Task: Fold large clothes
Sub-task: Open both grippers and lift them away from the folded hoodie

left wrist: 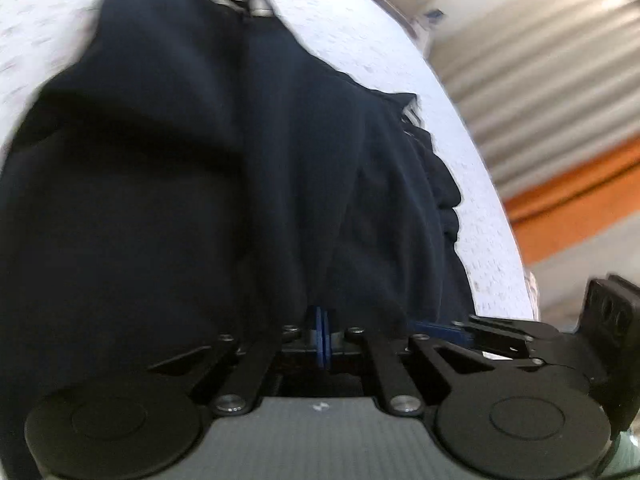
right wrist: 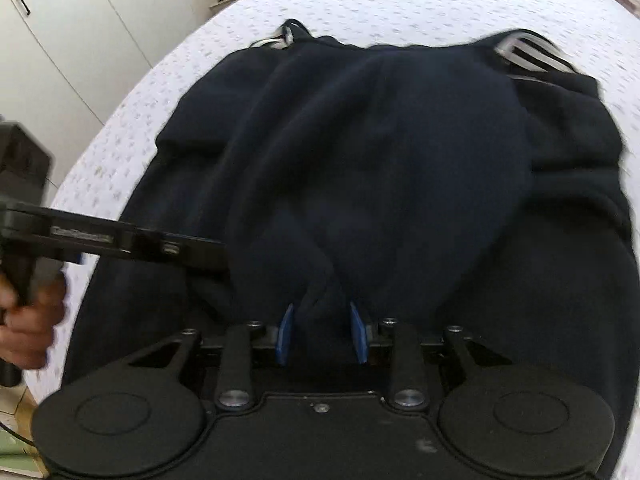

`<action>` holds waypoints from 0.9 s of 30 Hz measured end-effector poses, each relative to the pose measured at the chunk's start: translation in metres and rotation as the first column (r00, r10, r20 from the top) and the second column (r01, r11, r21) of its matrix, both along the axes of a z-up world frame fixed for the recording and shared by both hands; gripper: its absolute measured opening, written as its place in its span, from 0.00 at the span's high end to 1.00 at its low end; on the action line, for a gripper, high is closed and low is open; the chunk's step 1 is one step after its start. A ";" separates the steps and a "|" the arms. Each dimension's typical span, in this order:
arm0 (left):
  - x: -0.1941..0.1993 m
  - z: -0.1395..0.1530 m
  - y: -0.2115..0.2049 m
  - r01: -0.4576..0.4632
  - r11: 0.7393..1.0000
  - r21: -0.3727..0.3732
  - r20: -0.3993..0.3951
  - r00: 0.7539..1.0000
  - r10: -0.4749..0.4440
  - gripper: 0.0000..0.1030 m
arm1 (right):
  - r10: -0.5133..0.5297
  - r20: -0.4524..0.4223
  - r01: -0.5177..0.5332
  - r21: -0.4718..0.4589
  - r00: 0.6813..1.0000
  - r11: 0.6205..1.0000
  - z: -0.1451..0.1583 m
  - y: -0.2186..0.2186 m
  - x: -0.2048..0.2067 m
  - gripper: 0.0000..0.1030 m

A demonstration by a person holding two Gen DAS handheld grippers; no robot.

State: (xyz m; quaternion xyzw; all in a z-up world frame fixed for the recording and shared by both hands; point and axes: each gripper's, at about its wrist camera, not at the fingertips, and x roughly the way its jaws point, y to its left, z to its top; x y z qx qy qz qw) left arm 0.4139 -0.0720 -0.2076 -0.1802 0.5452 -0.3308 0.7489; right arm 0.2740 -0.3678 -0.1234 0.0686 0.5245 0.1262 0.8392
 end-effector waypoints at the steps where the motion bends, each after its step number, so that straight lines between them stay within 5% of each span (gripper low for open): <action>1: -0.011 0.005 0.006 -0.014 1.000 0.007 0.011 1.000 0.014 0.96 | -0.013 -0.018 0.013 0.020 1.000 1.000 0.003 -0.007 -0.007 0.65; 7: -0.054 0.042 0.020 -0.087 0.996 0.035 0.121 0.989 0.082 0.85 | -0.073 0.089 0.073 0.007 0.993 0.997 0.044 -0.043 -0.031 0.64; 14: -0.077 0.022 0.012 -0.059 0.996 0.066 0.169 0.984 0.047 0.84 | -0.180 0.086 0.188 -0.095 0.980 0.978 -0.020 -0.046 -0.074 0.65; 22: -0.115 0.007 0.051 -0.055 0.998 0.043 0.280 0.959 0.041 0.84 | -0.272 0.200 0.301 -0.130 0.941 0.945 -0.021 -0.060 -0.152 0.66; 27: -0.163 0.035 0.066 -0.098 0.994 0.054 0.400 0.914 0.068 0.84 | -0.354 0.235 0.394 -0.151 0.905 0.907 0.005 -0.064 -0.187 0.65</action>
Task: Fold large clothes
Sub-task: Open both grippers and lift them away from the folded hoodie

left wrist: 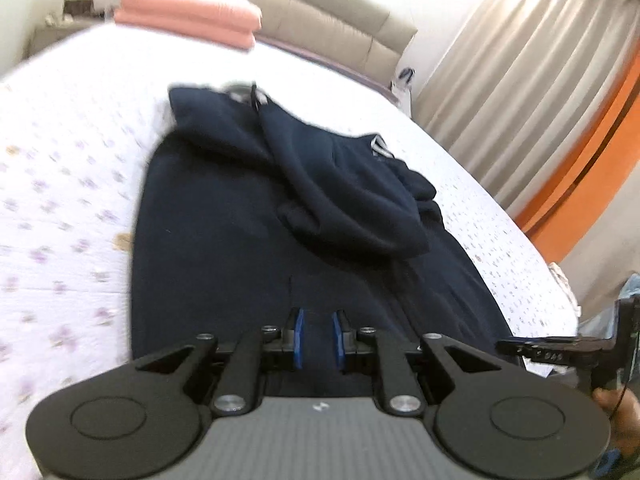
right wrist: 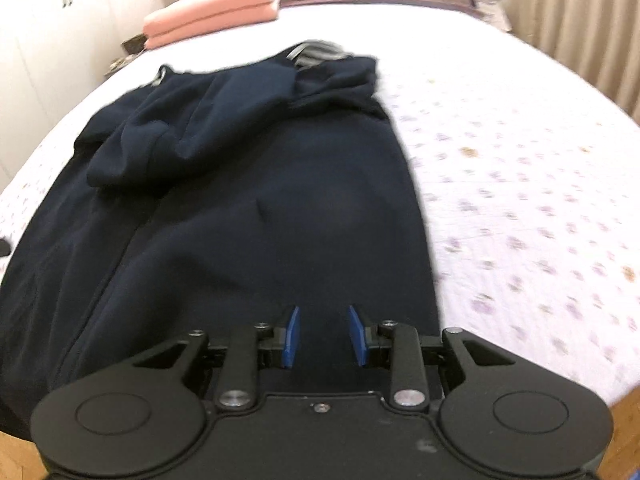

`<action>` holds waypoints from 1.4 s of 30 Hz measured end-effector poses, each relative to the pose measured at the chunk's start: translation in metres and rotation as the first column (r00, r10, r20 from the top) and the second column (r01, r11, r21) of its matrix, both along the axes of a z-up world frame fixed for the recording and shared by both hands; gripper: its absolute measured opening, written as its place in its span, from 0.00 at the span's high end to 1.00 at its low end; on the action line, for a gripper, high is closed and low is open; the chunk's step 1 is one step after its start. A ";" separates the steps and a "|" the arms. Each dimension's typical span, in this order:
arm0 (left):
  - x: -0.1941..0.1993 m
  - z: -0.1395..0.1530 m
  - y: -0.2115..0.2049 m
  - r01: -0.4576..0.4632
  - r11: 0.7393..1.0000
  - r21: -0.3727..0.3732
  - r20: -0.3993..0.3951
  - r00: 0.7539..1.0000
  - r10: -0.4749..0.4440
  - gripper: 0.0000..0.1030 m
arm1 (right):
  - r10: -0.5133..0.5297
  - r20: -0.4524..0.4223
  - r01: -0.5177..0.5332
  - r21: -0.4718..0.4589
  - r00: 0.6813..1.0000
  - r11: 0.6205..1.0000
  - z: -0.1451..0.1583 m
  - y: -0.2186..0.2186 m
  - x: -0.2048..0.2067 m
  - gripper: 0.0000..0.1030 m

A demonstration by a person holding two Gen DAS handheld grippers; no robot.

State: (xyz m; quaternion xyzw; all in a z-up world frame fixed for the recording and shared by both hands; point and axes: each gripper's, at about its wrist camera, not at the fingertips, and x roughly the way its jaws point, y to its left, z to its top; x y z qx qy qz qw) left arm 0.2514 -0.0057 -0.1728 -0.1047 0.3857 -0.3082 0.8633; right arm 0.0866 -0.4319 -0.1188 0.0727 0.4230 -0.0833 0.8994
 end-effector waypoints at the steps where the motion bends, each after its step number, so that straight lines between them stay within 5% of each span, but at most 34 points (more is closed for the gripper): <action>1: -0.012 0.008 0.004 -0.010 1.000 0.010 0.017 1.000 0.010 0.82 | -0.009 0.004 0.009 0.003 1.000 1.000 0.011 0.000 -0.009 0.65; 4: -0.045 0.033 0.020 -0.044 0.998 0.035 0.039 0.998 0.043 0.79 | -0.030 0.030 0.031 -0.039 0.999 0.999 0.042 0.006 -0.034 0.61; 6: -0.061 0.046 0.033 -0.080 0.994 0.074 0.038 0.996 0.078 0.76 | -0.048 0.051 0.051 -0.075 0.998 0.996 0.056 0.004 -0.049 0.41; 8: -0.075 0.055 0.045 -0.127 0.986 0.112 0.036 0.992 0.123 0.70 | -0.081 0.067 0.086 -0.074 0.994 0.993 0.061 -0.004 -0.061 0.34; 10: -0.087 0.057 0.057 -0.162 0.979 0.122 0.030 0.987 0.159 0.48 | -0.125 0.043 0.126 -0.012 0.991 0.992 0.051 -0.021 -0.070 0.33; 11: -0.092 0.056 0.061 -0.178 0.977 0.115 0.026 0.984 0.176 0.44 | -0.138 0.026 0.137 0.029 0.990 0.990 0.045 -0.029 -0.074 0.30; 16: -0.102 0.024 0.076 -0.212 0.977 0.033 -0.102 0.971 0.215 0.39 | -0.144 -0.050 0.151 0.189 0.988 0.970 0.000 -0.056 -0.085 0.24; 23: -0.099 -0.026 0.068 -0.269 0.962 0.037 -0.217 0.938 0.271 0.34 | -0.093 -0.095 0.115 0.265 0.991 0.957 -0.033 -0.049 -0.082 0.22; 29: -0.099 -0.045 0.070 -0.278 0.960 0.030 -0.270 0.923 0.276 0.32 | -0.161 -0.159 0.208 0.352 0.974 0.913 -0.063 -0.059 -0.080 0.22; 31: -0.100 -0.047 0.071 -0.282 0.959 0.021 -0.273 0.922 0.276 0.31 | -0.175 -0.156 0.225 0.411 0.972 0.883 -0.070 -0.060 -0.082 0.36; 33: -0.101 -0.048 0.071 -0.284 0.959 0.014 -0.275 0.921 0.277 0.30 | -0.167 -0.161 0.223 0.444 0.973 0.868 -0.065 -0.059 -0.086 0.82; 34: -0.101 -0.048 0.071 -0.285 0.958 0.015 -0.277 0.920 0.278 0.30 | -0.176 -0.176 0.235 0.409 0.968 0.882 -0.057 -0.058 -0.087 0.93; 39: -0.102 -0.045 0.072 -0.289 0.957 0.006 -0.279 0.919 0.279 0.30 | -0.177 -0.122 0.205 0.281 0.977 0.938 -0.020 -0.050 -0.102 0.95; 42: -0.105 -0.046 0.072 -0.288 0.958 0.007 -0.277 0.920 0.279 0.30 | -0.185 -0.167 0.215 0.188 0.969 0.958 -0.035 -0.041 -0.096 0.94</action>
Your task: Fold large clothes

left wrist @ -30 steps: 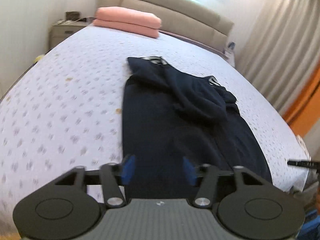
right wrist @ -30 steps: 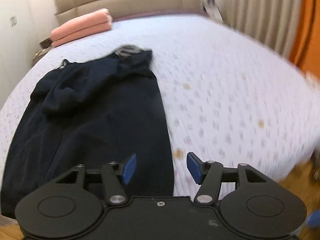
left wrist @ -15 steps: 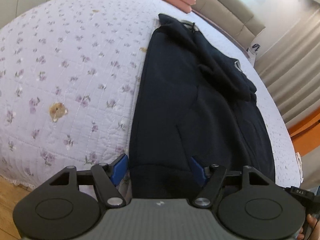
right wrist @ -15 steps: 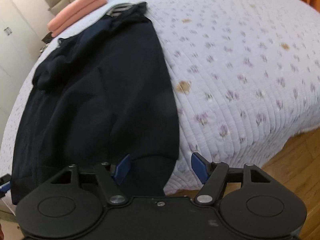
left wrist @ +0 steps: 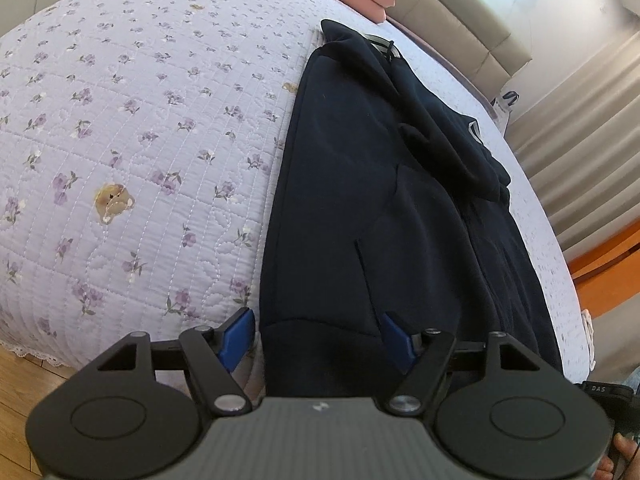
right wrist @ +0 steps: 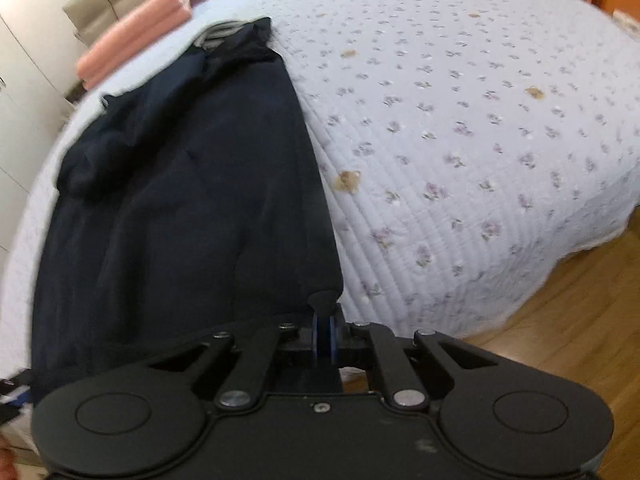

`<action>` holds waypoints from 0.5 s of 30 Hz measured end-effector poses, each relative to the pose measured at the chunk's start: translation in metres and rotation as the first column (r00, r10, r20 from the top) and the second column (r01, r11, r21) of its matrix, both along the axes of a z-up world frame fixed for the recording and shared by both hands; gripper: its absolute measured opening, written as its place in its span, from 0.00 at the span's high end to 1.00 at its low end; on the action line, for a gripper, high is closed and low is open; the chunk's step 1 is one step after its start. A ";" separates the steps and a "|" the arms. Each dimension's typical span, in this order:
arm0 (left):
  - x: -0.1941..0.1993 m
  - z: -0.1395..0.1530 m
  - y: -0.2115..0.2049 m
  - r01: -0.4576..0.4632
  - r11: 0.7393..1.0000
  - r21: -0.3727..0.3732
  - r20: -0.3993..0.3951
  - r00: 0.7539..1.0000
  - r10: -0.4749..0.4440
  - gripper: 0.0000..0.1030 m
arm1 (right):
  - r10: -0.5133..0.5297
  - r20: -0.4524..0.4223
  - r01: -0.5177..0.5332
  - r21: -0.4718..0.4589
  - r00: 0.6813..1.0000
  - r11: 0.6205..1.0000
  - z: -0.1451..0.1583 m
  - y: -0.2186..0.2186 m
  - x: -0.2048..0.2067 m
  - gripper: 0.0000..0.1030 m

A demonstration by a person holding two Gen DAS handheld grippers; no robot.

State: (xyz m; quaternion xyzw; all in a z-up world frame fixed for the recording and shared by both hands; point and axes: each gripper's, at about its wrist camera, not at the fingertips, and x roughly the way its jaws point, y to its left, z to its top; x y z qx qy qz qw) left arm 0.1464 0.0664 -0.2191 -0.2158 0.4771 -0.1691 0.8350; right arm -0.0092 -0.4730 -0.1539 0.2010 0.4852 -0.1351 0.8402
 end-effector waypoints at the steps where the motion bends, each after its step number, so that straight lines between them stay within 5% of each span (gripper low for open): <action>1: -0.001 -0.001 0.001 -0.001 1.000 -0.004 -0.001 1.000 0.001 0.30 | -0.003 -0.029 0.002 -0.020 1.000 1.000 -0.013 0.003 0.003 0.94; 4: -0.004 -0.002 0.007 -0.003 1.000 -0.022 -0.008 1.000 0.003 0.30 | 0.002 -0.011 -0.002 -0.007 1.000 1.000 -0.027 0.001 0.001 0.90; 7: -0.007 0.000 0.016 -0.012 1.000 -0.029 -0.014 1.000 0.011 0.30 | 0.020 0.023 -0.021 0.054 1.000 0.998 -0.020 -0.010 -0.009 0.75; 8: -0.008 -0.001 0.018 -0.012 0.999 -0.033 -0.015 1.000 0.011 0.30 | 0.028 0.035 -0.031 0.082 0.999 0.996 -0.018 -0.016 -0.012 0.64; 9: -0.010 -0.002 0.021 -0.010 0.999 -0.041 -0.018 1.000 0.009 0.28 | 0.029 0.051 -0.035 0.114 0.998 0.993 -0.016 -0.020 -0.015 0.42; 11: -0.010 -0.007 0.024 -0.004 0.998 -0.061 -0.036 0.999 0.002 0.27 | 0.017 0.096 -0.032 0.161 0.995 0.986 -0.014 -0.025 -0.019 0.23; 15: -0.010 -0.016 0.021 0.007 0.995 -0.104 -0.059 0.998 -0.013 0.22 | 0.030 0.097 -0.048 0.199 0.995 0.979 -0.018 -0.030 -0.016 0.24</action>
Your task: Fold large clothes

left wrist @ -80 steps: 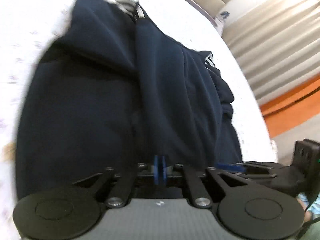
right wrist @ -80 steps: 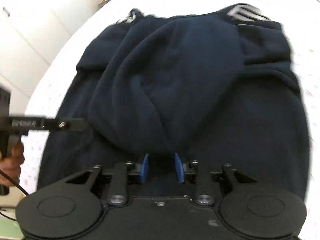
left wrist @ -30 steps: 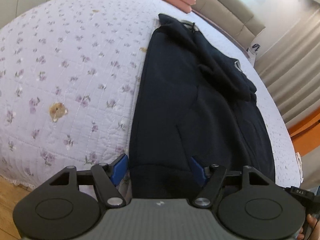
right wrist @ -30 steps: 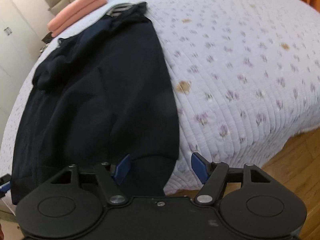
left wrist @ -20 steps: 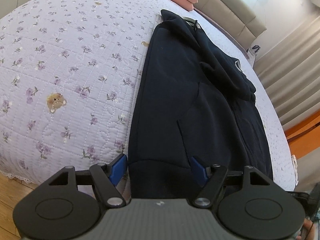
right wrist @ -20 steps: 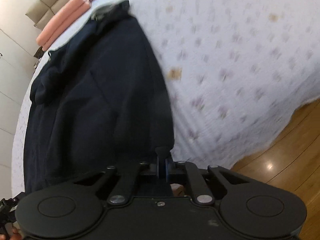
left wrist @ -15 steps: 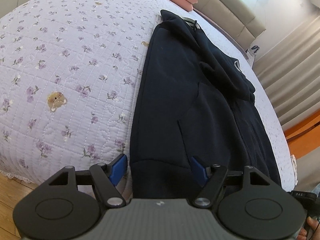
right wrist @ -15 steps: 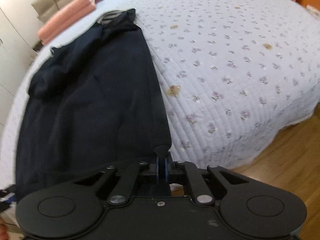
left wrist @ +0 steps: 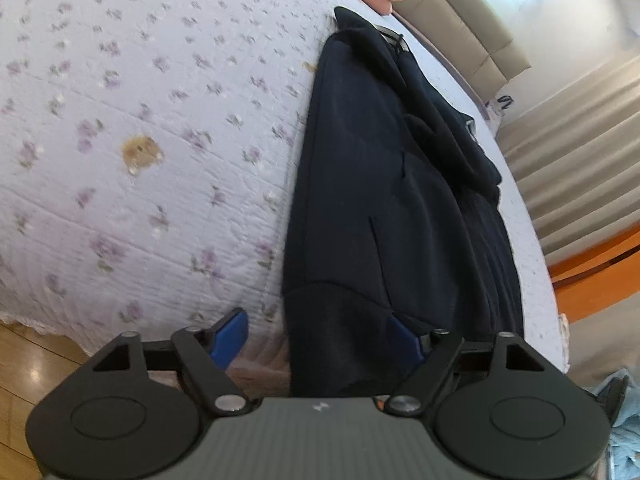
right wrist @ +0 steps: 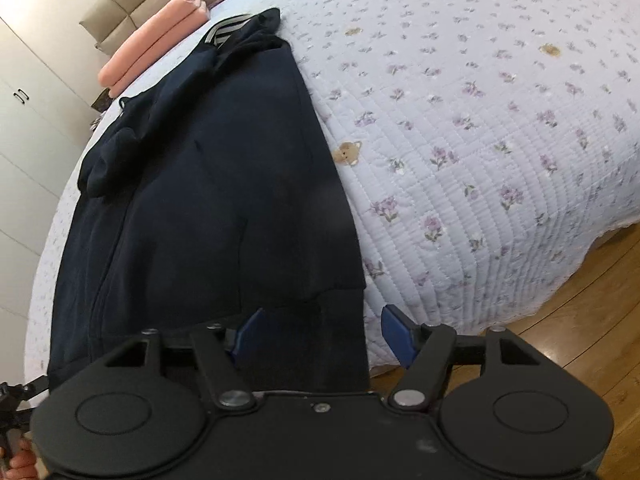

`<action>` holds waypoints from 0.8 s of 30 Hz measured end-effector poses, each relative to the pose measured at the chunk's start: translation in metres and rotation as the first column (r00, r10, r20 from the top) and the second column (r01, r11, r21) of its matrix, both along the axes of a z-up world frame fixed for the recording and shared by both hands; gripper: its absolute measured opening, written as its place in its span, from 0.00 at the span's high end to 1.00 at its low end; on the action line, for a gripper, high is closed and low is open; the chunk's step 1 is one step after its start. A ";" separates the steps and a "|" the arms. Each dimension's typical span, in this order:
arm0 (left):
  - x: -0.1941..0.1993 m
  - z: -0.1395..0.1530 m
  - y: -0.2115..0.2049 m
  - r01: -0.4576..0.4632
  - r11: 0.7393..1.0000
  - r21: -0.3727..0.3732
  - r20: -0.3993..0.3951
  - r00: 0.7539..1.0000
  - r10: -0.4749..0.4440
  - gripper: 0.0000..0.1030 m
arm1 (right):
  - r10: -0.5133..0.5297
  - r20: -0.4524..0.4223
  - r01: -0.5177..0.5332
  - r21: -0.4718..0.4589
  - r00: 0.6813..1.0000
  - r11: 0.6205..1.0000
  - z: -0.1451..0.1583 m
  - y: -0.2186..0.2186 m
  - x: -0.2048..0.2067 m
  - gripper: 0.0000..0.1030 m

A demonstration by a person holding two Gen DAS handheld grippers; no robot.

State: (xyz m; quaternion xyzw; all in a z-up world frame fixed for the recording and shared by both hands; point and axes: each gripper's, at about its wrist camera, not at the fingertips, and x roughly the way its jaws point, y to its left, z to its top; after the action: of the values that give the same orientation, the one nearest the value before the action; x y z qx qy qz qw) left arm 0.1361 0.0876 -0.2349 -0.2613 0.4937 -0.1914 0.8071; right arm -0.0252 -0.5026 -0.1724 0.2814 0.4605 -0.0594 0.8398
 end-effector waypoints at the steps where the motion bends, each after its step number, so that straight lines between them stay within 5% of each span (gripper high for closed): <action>1: 0.001 -0.001 -0.002 0.013 1.000 -0.007 0.000 1.000 -0.013 0.21 | 0.005 -0.006 -0.005 0.003 1.000 1.000 -0.003 0.000 0.002 0.24; 5: 0.001 -0.004 -0.004 0.021 0.999 -0.035 -0.010 1.000 -0.022 0.22 | 0.027 -0.066 -0.022 0.078 0.997 0.997 -0.020 0.004 0.010 0.24; 6: 0.001 -0.005 -0.005 0.018 0.999 -0.048 -0.015 1.000 -0.019 0.27 | 0.032 -0.063 -0.025 0.110 0.997 0.994 -0.024 0.005 0.010 0.25; 7: 0.002 -0.007 -0.006 0.018 0.998 -0.065 -0.023 1.000 -0.019 0.49 | 0.026 -0.048 -0.020 0.130 0.999 0.991 -0.026 0.007 0.009 0.29; 9: 0.003 -0.013 -0.012 0.022 0.998 -0.065 -0.053 0.998 -0.026 0.80 | 0.023 -0.033 -0.018 0.150 0.999 0.988 -0.026 0.010 0.008 0.72; 10: 0.003 -0.015 -0.017 0.019 1.000 -0.023 -0.055 0.998 -0.021 0.89 | 0.022 -0.040 -0.016 0.138 0.999 0.990 -0.024 0.011 0.008 0.82; 12: 0.000 -0.012 -0.022 0.019 1.000 0.003 -0.019 1.000 -0.019 0.93 | 0.015 -0.025 -0.012 0.128 1.000 0.992 -0.015 0.014 0.005 0.89; 18: -0.011 0.022 -0.008 -0.023 0.990 -0.140 0.096 0.995 0.036 0.94 | 0.009 0.074 -0.015 0.071 0.997 0.997 0.038 0.020 -0.007 0.90; 24: -0.005 0.061 -0.017 0.022 0.985 -0.169 0.200 0.980 0.012 0.94 | 0.021 0.204 -0.028 0.033 0.979 0.999 0.087 0.027 -0.003 0.90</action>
State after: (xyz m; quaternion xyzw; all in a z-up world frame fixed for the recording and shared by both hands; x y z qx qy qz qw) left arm 0.1308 0.0708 -0.1736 -0.3076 0.3925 -0.2604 0.8267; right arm -0.0278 -0.4752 -0.0851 0.2953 0.3766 -0.0117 0.8780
